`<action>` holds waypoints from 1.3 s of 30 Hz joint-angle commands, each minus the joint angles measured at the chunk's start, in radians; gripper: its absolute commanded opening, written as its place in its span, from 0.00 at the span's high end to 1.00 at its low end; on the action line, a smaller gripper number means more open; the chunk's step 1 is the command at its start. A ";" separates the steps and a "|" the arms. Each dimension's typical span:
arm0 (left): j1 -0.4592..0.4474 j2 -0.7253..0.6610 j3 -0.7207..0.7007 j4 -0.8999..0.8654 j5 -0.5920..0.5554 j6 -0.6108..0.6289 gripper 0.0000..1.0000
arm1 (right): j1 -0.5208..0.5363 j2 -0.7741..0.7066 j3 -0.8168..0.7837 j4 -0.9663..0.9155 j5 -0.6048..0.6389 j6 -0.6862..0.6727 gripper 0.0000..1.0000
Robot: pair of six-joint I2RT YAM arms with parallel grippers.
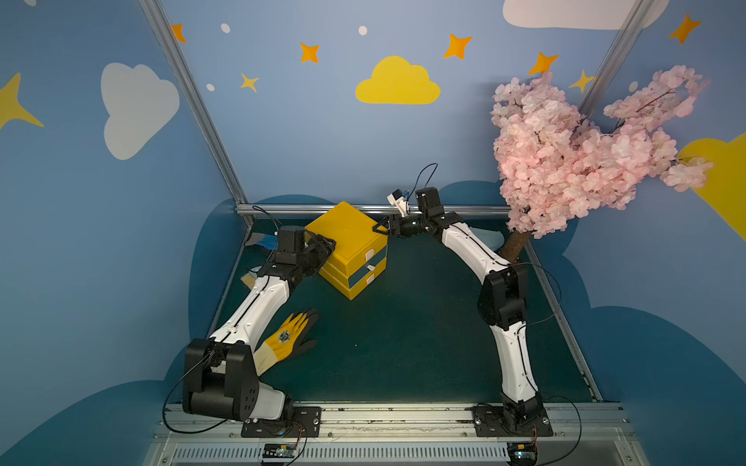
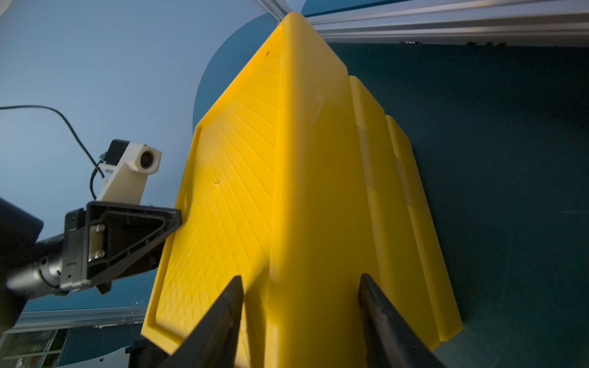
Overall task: Take the keys out of the drawer
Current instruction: Adjust the storage box at the center of the board.
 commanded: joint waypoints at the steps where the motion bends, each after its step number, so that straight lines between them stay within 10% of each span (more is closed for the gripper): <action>1: -0.017 0.025 0.039 0.049 0.064 0.018 0.29 | 0.048 -0.118 -0.090 0.020 -0.038 -0.042 0.44; 16: -0.129 0.052 0.070 0.041 0.074 0.042 0.29 | 0.129 -0.437 -0.495 0.055 0.062 -0.022 0.44; 39: -0.092 -0.222 -0.068 -0.114 -0.147 0.032 0.25 | 0.276 -0.549 -0.474 -0.157 0.295 -0.011 0.37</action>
